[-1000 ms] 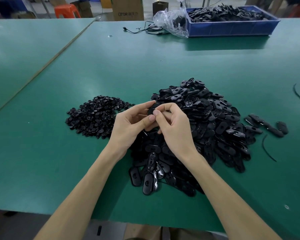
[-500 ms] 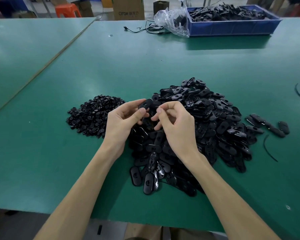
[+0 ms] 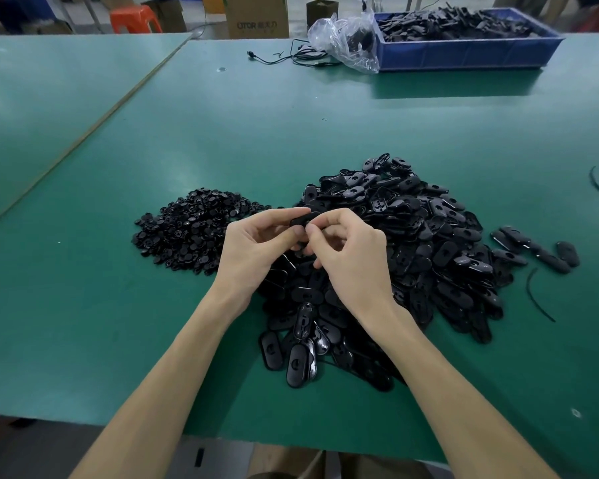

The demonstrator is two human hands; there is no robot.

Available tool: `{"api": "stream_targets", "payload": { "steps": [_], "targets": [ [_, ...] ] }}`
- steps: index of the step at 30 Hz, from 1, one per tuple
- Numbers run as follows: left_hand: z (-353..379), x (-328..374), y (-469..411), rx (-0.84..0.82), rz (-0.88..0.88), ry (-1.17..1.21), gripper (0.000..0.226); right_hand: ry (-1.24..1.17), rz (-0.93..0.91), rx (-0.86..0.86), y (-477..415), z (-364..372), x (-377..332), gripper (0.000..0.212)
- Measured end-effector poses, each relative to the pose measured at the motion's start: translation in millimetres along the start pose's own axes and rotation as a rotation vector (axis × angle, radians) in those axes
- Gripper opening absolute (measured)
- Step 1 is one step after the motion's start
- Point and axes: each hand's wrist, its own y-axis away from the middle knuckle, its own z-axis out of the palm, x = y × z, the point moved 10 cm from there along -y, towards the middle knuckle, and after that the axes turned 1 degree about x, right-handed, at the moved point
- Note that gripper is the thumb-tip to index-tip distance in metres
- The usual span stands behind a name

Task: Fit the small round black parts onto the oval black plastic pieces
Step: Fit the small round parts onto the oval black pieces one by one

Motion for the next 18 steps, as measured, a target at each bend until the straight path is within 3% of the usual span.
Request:
{"api": "stream_targets", "payload": {
  "steps": [18],
  "targets": [
    [-0.2, -2.2, -0.2, 0.016, 0.002, 0.005, 0.019, 0.227, -0.241, 0.03, 3.8, 0.1, -16.7, 0.006]
  ]
}}
